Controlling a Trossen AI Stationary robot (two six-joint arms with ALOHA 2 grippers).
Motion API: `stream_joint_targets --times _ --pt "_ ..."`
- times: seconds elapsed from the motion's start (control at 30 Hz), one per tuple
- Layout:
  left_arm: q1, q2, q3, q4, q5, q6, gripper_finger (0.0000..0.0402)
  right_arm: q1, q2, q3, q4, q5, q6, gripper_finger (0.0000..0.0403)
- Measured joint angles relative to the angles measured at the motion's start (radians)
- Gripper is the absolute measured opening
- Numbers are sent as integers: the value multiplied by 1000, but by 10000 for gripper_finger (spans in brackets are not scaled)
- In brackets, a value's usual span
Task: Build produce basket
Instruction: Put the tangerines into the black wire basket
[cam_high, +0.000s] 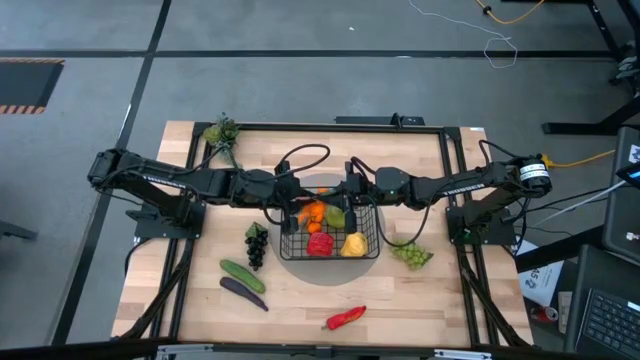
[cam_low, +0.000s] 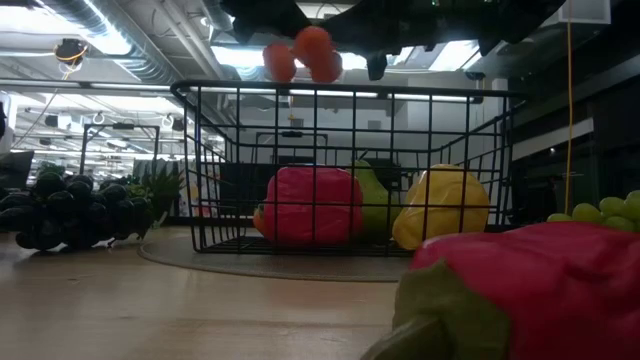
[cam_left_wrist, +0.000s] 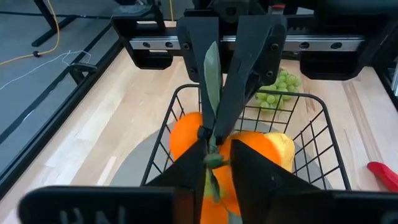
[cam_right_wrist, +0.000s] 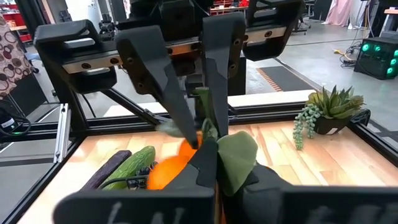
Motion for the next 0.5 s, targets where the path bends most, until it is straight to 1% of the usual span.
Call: stream_joint_targets --times 0.1,0.27,0.37,0.43,0.5 --pt "0 -3 0 1 -2 0 90 0 0 0 -10 0 0 1" --pt "0 -40 2 -3 -65 1 123 0 0 0 -13 -2 0 0" --pt "0 -70 2 -14 -96 18 130 0 0 0 -13 -2 0 0" --pt "0 -100 2 -61 -108 56 131 0 0 0 -14 -2 0 0" --pt "0 -141 2 -111 -144 68 129 0 0 0 -15 -2 0 0"
